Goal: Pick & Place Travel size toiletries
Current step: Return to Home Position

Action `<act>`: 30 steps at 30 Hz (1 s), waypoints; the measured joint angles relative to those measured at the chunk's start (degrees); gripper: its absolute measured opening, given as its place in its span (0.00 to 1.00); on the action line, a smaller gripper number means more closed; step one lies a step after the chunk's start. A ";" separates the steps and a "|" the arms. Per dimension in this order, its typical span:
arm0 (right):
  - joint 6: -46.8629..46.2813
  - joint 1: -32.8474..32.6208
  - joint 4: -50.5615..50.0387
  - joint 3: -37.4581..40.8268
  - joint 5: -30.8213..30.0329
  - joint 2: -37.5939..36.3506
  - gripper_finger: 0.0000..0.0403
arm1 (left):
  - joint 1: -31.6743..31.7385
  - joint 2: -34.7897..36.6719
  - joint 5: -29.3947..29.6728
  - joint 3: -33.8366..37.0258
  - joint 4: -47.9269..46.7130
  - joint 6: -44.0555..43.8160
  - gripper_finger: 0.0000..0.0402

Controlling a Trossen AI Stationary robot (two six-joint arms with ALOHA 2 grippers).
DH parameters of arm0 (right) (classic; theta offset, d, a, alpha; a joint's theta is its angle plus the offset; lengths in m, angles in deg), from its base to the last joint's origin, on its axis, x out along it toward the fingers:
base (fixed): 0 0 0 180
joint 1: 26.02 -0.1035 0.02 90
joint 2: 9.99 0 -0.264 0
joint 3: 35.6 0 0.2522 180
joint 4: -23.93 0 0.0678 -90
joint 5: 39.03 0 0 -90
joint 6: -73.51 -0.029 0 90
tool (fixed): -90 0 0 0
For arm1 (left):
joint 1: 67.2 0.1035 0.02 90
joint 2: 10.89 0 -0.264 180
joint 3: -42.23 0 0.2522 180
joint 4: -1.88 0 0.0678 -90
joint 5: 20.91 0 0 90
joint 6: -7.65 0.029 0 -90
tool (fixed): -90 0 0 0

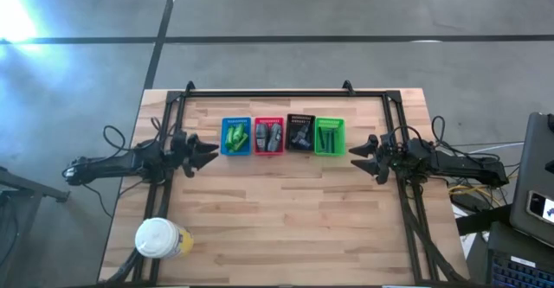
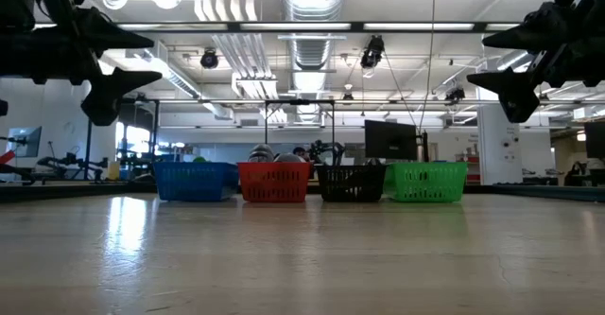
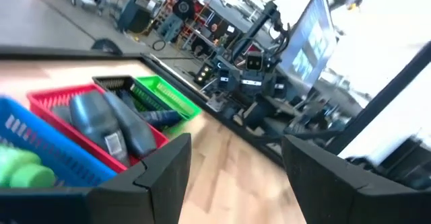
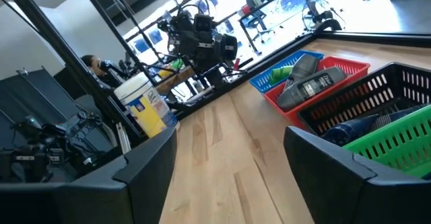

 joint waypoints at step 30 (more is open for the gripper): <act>0.00 0.00 0.01 0.00 -0.01 0.00 0.89 | -0.01 0.00 0.09 0.00 0.62 -3.79 0.59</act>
